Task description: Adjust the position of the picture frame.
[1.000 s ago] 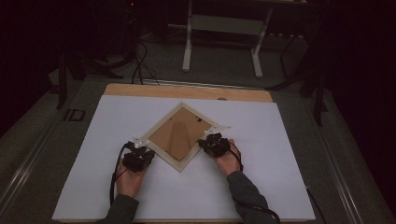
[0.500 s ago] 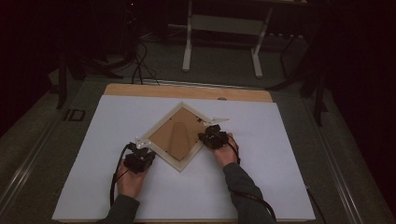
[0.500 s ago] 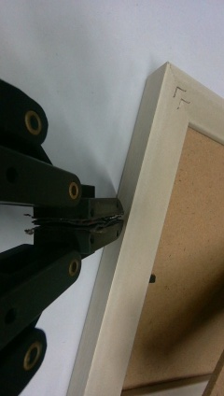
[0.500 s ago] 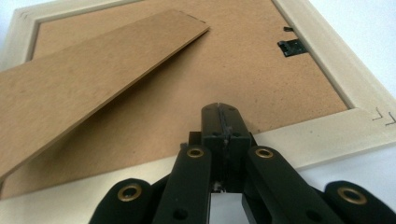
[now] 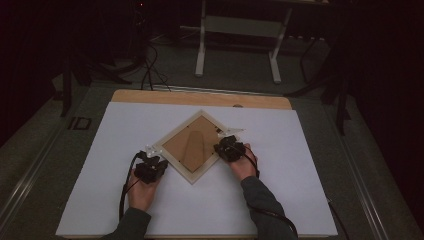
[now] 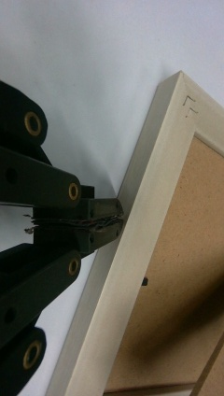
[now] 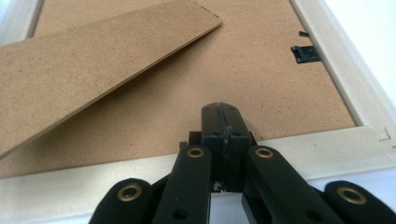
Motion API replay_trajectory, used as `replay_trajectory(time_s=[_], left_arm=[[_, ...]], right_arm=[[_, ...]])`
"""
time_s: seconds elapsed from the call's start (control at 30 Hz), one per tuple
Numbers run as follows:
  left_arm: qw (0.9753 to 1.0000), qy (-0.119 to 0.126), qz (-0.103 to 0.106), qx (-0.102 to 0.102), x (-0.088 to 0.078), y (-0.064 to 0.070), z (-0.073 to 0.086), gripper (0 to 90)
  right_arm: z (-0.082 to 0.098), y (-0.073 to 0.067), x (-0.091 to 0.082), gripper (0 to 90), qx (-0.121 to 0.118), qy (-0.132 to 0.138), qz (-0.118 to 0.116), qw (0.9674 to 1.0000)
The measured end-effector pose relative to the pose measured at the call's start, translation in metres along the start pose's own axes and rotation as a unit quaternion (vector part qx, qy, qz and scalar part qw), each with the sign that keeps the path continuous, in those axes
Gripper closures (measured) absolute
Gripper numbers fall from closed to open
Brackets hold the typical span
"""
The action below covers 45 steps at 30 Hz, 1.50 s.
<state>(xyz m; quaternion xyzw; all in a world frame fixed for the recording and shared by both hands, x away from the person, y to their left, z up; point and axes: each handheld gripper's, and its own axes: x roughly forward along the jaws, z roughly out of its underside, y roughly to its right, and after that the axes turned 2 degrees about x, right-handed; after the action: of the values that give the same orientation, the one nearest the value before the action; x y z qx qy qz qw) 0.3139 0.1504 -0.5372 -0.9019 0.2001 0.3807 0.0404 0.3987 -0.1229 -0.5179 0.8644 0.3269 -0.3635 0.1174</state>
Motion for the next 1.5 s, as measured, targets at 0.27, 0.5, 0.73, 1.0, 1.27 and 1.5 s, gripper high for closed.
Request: replay_trajectory(time_s=[0.27,0.5,0.73,1.0,1.27,1.5], left_arm=[[0.9997,-0.004,0.015,0.019,0.001,0.011,0.0,89.5],[0.9991,-0.004,0.025,0.034,0.003,0.02,-0.001,89.6],[0.9988,0.001,0.03,0.039,0.006,0.022,-0.002,89.6],[0.9988,0.0,0.031,0.039,0.006,0.022,-0.003,89.7],[0.9988,0.0,0.031,0.039,0.007,0.022,-0.003,89.7],[0.9987,0.001,0.033,0.039,0.007,0.022,-0.004,89.7]], right_arm=[[0.012,0.001,-0.011,90.0,0.003,0.004,-0.003,1.0],[0.025,0.002,-0.024,90.0,0.01,0.002,-0.01,0.9999],[0.032,0.001,-0.032,90.0,0.006,-0.005,-0.026,0.9996],[0.032,0.023,-0.033,90.0,0.014,-0.003,0.018,0.9997],[0.033,0.059,-0.041,90.0,0.061,0.012,0.082,0.9947],[0.032,0.079,-0.044,90.0,0.089,0.01,0.106,0.9904]])
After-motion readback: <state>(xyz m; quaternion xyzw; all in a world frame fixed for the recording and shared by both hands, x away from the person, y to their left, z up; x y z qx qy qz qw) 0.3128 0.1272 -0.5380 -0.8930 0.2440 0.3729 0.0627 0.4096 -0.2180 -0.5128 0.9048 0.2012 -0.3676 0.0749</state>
